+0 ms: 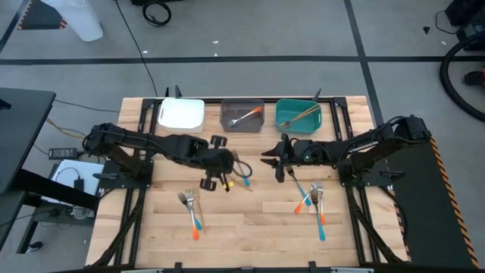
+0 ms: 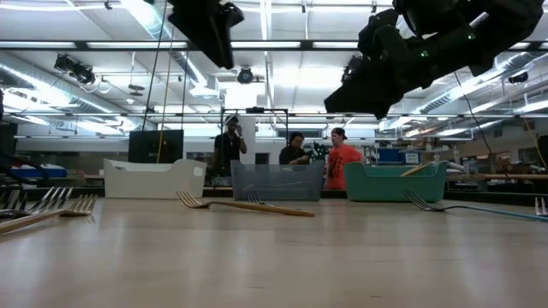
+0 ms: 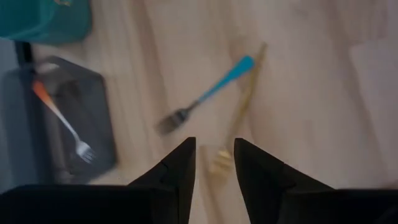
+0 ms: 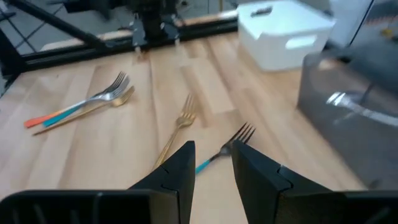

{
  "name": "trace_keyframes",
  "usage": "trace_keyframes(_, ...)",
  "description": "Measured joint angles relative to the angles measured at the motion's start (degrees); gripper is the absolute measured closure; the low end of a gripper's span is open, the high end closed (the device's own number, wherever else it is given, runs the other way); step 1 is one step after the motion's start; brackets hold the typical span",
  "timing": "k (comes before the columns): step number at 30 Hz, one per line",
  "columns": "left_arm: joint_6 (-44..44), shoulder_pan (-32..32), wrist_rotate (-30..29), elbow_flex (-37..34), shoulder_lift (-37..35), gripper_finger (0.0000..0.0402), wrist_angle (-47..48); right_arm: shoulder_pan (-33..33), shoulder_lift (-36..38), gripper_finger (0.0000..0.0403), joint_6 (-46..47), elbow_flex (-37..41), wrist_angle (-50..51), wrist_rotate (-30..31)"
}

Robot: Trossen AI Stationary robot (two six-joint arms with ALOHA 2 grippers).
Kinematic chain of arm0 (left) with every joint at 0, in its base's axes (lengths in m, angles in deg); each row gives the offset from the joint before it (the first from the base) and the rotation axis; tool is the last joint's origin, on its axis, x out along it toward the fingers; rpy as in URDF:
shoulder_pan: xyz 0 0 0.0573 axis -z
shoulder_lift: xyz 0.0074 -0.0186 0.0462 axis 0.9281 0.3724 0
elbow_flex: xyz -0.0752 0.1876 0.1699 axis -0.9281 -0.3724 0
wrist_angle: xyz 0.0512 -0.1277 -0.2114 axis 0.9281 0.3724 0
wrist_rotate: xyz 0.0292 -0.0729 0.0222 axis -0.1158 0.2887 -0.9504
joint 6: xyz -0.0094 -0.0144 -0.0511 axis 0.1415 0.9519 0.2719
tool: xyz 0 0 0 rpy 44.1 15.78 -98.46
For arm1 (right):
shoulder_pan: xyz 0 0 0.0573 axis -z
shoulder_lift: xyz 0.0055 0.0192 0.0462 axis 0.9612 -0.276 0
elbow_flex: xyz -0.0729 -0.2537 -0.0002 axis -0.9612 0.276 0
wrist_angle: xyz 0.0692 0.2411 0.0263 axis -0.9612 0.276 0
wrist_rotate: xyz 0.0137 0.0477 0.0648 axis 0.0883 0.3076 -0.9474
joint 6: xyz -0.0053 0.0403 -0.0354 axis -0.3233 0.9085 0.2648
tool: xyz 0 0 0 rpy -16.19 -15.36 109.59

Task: Sort silverware by color (type)
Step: Put the blue fork into the white bin

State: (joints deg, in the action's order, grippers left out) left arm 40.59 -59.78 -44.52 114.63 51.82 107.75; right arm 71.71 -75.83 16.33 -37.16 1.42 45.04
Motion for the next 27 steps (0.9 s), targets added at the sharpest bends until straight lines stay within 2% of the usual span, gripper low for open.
trace_keyframes(11, -13.9, -7.4, 1.7, 0.0, 0.0, 0.0283, -6.5, -4.3, 0.0, 0.0286, 7.4, 0.0, 6.0, -0.2)
trace_keyframes(18, -20.3, -10.7, 9.9, 0.0, 0.0, 0.0283, -11.2, -7.8, 0.0, 0.0286, 9.1, 0.0, 6.0, -0.1)
trace_keyframes(27, -20.7, -14.8, 19.7, 0.0, 0.0, 0.0283, -15.9, -11.6, 0.0, 0.0286, 9.9, 0.0, 6.0, 2.0)
